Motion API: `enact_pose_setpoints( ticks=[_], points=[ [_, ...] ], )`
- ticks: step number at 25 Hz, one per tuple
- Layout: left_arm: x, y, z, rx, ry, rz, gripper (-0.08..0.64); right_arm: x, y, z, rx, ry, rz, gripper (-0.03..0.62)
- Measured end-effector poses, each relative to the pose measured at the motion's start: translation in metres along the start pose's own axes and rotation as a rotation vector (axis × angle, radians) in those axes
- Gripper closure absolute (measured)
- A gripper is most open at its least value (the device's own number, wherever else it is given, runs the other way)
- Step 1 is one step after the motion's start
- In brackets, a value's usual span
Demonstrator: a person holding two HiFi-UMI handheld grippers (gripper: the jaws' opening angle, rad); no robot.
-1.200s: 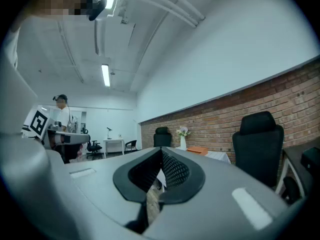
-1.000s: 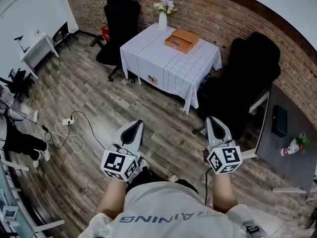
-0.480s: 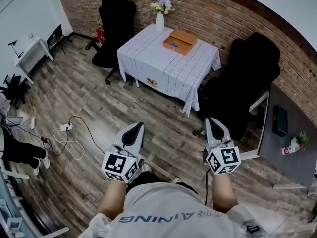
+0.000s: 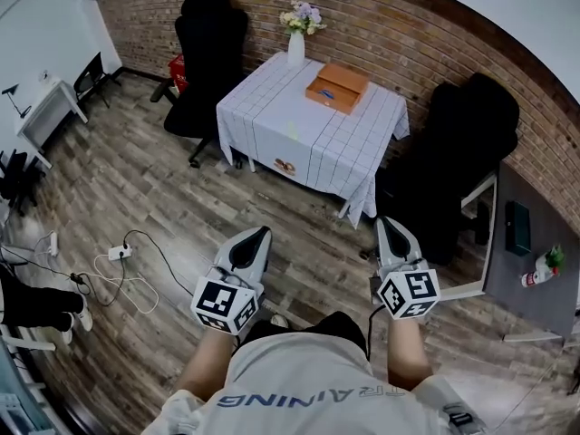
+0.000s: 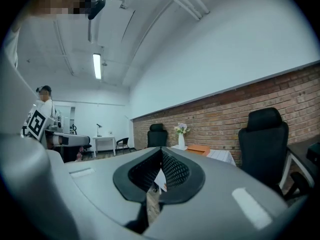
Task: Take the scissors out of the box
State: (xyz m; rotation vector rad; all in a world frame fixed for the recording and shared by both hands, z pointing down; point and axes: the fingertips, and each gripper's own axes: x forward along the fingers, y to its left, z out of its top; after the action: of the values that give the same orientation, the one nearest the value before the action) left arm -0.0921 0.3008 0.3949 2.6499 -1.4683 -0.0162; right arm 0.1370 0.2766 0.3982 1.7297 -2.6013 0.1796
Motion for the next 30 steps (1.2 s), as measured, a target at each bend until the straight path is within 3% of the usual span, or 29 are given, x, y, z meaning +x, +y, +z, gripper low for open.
enact_pose_setpoints(
  ticks=[6, 17, 24, 30],
  points=[
    [0.008, 0.046, -0.002, -0.014, 0.016, 0.000, 0.560, 0.041, 0.018, -0.005, -0.005, 0.029, 0.000, 0.578],
    [0.053, 0.109, 0.005, -0.027, 0.002, 0.048, 0.560, 0.135, 0.012, 0.004, -0.020, 0.035, 0.054, 0.578],
    [0.123, 0.127, 0.020, -0.016, 0.003, 0.067, 0.560, 0.195, -0.031, 0.015, -0.015, 0.043, 0.086, 0.578],
    [0.200, 0.131, 0.023, -0.026, 0.019, 0.078, 0.560, 0.241, -0.096, 0.016, -0.001, 0.072, 0.096, 0.578]
  ],
)
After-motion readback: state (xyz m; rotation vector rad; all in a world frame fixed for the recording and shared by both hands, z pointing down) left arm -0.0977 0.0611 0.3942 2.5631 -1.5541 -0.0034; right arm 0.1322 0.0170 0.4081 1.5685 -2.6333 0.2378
